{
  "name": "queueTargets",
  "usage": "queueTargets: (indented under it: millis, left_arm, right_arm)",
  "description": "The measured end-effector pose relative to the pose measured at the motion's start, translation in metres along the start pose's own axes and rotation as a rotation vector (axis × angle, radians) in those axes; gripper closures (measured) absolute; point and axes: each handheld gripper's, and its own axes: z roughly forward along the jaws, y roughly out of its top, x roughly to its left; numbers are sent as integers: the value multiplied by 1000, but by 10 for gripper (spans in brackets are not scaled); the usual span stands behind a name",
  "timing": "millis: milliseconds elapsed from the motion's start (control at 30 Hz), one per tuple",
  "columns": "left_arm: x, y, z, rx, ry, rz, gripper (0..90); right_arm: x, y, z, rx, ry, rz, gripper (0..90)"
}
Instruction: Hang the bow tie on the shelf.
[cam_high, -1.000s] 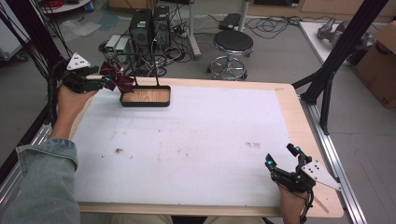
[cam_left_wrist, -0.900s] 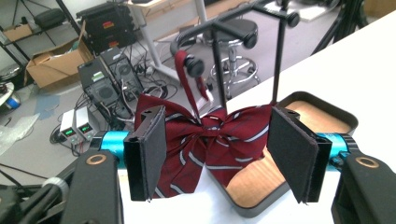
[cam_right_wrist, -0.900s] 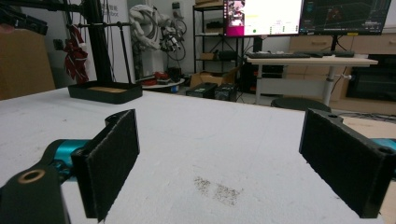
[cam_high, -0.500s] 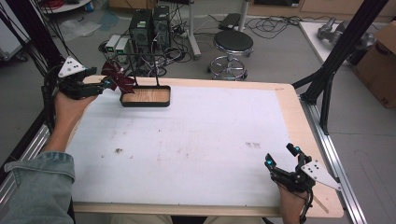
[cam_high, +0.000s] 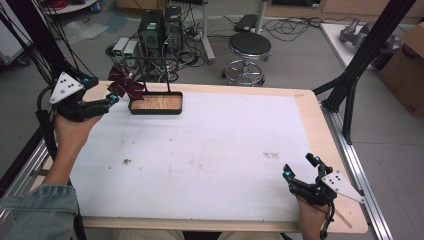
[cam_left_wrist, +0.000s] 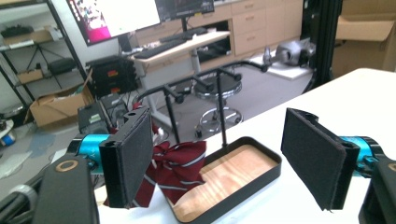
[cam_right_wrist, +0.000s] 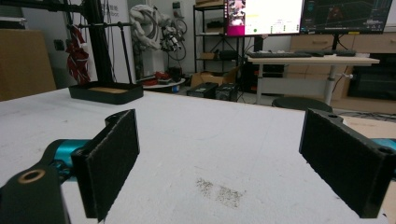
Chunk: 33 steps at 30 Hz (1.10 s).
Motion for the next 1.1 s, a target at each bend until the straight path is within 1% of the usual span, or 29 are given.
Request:
queueTargets:
  millis: [133, 267, 333, 400, 467, 533, 667, 800, 1000, 1067, 1100]
  left_arm:
    - [-12, -3, -11, -30, -4, 1, 236]
    - [-25, -10, -20, -50, 6, 3, 219]
    - [-29, -13, -23, -52, 5, 1, 211]
    - [-34, -20, -27, -56, 4, -12, 208]
    - [-37, -26, -29, -48, -4, -15, 208]
    - [-39, -32, -31, -44, 5, -19, 207]
    - [-44, -49, -35, -37, 24, -50, 198]
    - [-50, -63, -41, -42, 53, -44, 190]
    - [-60, -82, -52, -36, 73, -60, 190]
    - [-63, -87, -55, -30, 87, -60, 190]
    - [-65, -90, -57, -29, 95, -63, 190]
  right_arm:
    - [0, 0, 0, -2, 1, 1, 111]
    - [1, 0, 0, 0, 2, 5, 111]
    - [1, 0, 1, 1, 2, 5, 111]
    - [0, 0, 1, 1, 3, 5, 111]
    - [1, 0, 1, 5, 2, 6, 111]
    - [0, 0, 1, 3, 2, 5, 111]
    - [0, 0, 1, 6, 3, 5, 111]
    - [-1, -1, 2, 8, 1, 5, 111]
    - [-1, 0, 4, 3, 2, 5, 111]
    - [0, 0, 6, 7, 4, 9, 111]
    - [0, 0, 7, 4, 3, 3, 111]
